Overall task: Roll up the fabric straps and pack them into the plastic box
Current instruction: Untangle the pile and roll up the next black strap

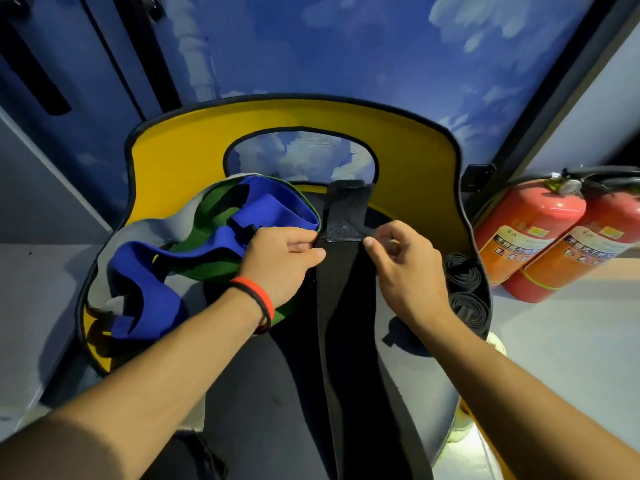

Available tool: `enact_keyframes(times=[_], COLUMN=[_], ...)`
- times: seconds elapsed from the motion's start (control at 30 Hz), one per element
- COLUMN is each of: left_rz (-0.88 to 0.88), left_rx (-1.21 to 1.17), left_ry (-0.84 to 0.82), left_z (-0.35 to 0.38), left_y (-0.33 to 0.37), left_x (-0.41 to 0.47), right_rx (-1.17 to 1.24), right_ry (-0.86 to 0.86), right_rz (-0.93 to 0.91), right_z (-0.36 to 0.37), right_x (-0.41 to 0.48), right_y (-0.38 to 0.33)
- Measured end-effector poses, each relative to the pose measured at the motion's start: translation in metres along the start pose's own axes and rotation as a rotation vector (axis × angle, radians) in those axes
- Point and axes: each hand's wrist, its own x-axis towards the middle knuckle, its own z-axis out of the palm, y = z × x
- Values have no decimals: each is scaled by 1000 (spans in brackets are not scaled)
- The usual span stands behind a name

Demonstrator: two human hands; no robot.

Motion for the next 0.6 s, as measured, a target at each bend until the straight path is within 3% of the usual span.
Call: enact_keyframes(times=[0.2, 0.33, 0.43, 0.6], left_rz=[93, 237, 231, 146], left_rx=[321, 629, 829, 964], left_ry=[-150, -123, -161, -168], left_z=[14, 28, 40, 48], left_y=[19, 37, 38, 26], left_x=[49, 90, 123, 168], right_rx=[-122, -53, -51, -509], right_ry=[-54, -77, -110, -358], right_rz=[69, 133, 161, 198], right_z=[2, 8, 22, 49], right_x=[20, 35, 38, 36], right_y=[13, 10, 12, 11])
